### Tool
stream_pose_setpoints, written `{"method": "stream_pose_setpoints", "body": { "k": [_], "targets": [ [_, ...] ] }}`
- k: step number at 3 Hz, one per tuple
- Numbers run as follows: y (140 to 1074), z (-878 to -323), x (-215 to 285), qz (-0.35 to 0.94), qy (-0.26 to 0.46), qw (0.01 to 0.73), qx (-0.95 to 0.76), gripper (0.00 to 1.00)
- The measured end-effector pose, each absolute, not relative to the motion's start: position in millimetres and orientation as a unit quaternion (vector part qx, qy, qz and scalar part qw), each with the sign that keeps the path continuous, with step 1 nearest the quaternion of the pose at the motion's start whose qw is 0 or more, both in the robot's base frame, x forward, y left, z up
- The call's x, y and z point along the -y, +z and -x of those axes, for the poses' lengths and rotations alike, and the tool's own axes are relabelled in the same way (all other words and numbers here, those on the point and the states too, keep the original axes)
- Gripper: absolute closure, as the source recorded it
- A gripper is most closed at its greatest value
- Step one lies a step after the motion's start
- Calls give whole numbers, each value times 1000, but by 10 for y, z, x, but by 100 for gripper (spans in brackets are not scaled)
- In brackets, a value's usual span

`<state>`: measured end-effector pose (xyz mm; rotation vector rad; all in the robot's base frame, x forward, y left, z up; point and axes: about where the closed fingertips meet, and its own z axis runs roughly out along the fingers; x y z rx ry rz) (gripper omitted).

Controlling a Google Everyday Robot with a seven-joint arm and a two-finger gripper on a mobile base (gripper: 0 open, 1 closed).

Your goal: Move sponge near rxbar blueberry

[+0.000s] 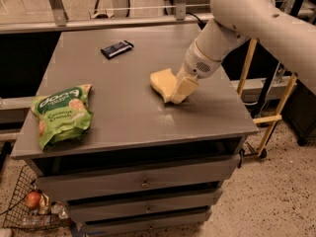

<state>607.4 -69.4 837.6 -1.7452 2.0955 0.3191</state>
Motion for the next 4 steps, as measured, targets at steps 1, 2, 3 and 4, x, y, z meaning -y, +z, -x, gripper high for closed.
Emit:
{"method": "stream_pose_setpoints", "body": {
  "k": [1,2,3,4],
  "targets": [
    [8625,-6092,728,624,105,227,-741,88],
    [8891,-6175,943,615,86,248,-743,100],
    [8923,-6191,949,614,85,251,-743,100],
    [8903,-6602,891,608,68,271,-743,100]
  ]
}}
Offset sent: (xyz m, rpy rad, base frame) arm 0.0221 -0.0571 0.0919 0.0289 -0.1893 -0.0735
